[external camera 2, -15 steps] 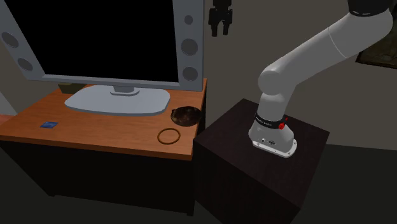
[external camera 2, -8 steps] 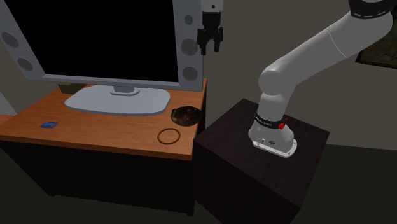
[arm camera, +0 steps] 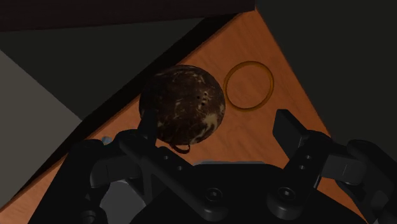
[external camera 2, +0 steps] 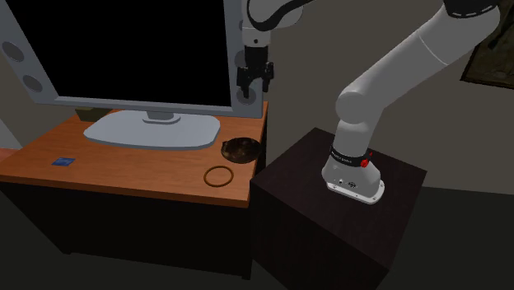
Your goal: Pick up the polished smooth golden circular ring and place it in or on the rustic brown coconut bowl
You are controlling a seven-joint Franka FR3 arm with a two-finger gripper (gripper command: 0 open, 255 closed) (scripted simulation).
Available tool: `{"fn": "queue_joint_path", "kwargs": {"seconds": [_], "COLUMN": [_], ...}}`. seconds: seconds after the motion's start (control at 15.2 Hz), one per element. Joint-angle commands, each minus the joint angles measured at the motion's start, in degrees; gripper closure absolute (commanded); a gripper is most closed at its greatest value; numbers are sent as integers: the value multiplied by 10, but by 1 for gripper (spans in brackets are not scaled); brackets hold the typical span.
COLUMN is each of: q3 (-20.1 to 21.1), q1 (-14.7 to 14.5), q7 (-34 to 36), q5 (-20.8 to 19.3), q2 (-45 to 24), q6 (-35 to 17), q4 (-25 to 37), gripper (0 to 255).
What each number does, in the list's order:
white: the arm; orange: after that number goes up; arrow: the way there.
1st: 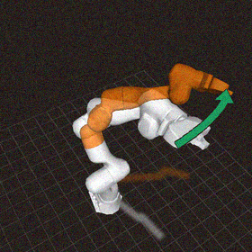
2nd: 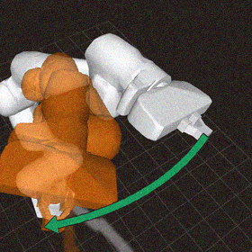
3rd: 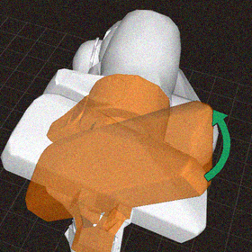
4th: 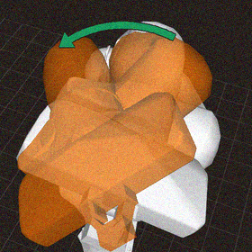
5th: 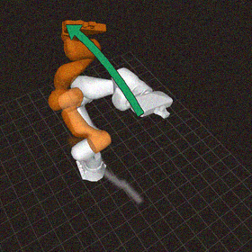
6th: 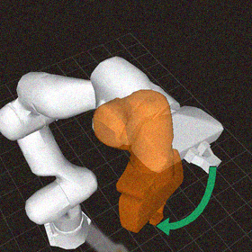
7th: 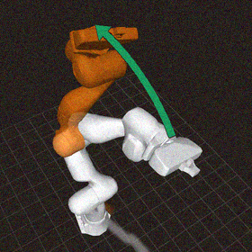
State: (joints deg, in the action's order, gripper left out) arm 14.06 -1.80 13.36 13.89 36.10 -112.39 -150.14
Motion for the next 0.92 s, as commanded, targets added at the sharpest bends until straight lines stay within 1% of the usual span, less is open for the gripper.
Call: {"fn": "queue_joint_path", "kwargs": {"seconds": [0.0,0.26,0.46,0.66,0.86], "q3": [25,74,111,147,175], "q1": [-4,-6,-1,10,23], "q7": [28,85,134,193,271], "q5": [12,23,17,-9,-66], "q2": [-26,-99,-166,-241,-323], "q6": [-45,-132,-197,-260,-317], "q4": [-13,-18,-11,4,27], "gripper": [0,0,0,0,0]}}
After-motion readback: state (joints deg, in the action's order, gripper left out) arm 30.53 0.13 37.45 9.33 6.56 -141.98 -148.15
